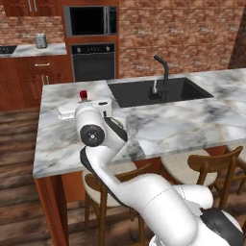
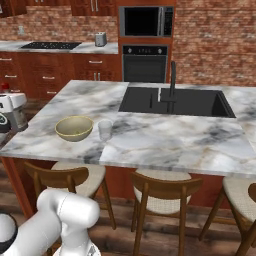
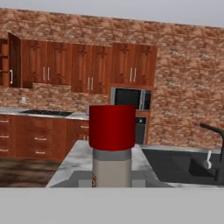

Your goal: There is a bowl on the dining counter. Grab a lemon wedge from the fridge and place it in the bowl. Then get the liquor bottle and glass cup from the cabinet and place them next to the bowl.

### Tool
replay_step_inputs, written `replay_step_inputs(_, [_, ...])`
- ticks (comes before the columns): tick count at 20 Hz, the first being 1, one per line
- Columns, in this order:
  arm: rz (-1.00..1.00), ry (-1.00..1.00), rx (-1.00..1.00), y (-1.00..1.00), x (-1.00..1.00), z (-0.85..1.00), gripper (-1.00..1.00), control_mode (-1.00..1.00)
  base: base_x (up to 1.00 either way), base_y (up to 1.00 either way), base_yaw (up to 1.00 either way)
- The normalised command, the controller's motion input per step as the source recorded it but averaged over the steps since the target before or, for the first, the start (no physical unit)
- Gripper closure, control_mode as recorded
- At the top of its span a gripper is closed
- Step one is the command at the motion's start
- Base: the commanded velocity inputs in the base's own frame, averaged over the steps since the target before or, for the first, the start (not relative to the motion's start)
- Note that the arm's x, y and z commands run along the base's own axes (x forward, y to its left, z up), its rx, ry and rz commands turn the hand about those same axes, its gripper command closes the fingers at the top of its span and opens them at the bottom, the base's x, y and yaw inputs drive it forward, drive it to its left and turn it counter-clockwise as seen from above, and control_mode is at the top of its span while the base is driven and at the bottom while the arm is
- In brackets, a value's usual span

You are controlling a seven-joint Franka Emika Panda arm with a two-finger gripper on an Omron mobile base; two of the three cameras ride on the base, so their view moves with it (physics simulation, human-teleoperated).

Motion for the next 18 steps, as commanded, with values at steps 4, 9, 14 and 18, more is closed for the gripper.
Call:
replay_step_inputs(4, [-0.08,0.0,0.0,0.28,0.34,-0.43,1.0,-1.0,0.0,0.0,0.0])
replay_step_inputs(9, [-0.06,0.0,0.0,0.17,0.19,-0.62,1.0,-1.0,0.0,0.0,0.0])
replay_step_inputs(14, [-0.05,-0.01,0.0,0.01,0.24,-0.42,1.0,-1.0,0.0,0.0,0.0])
replay_step_inputs(18, [-0.06,0.0,0.0,0.0,0.41,-0.09,1.0,-1.0,0.0,0.0,0.0])
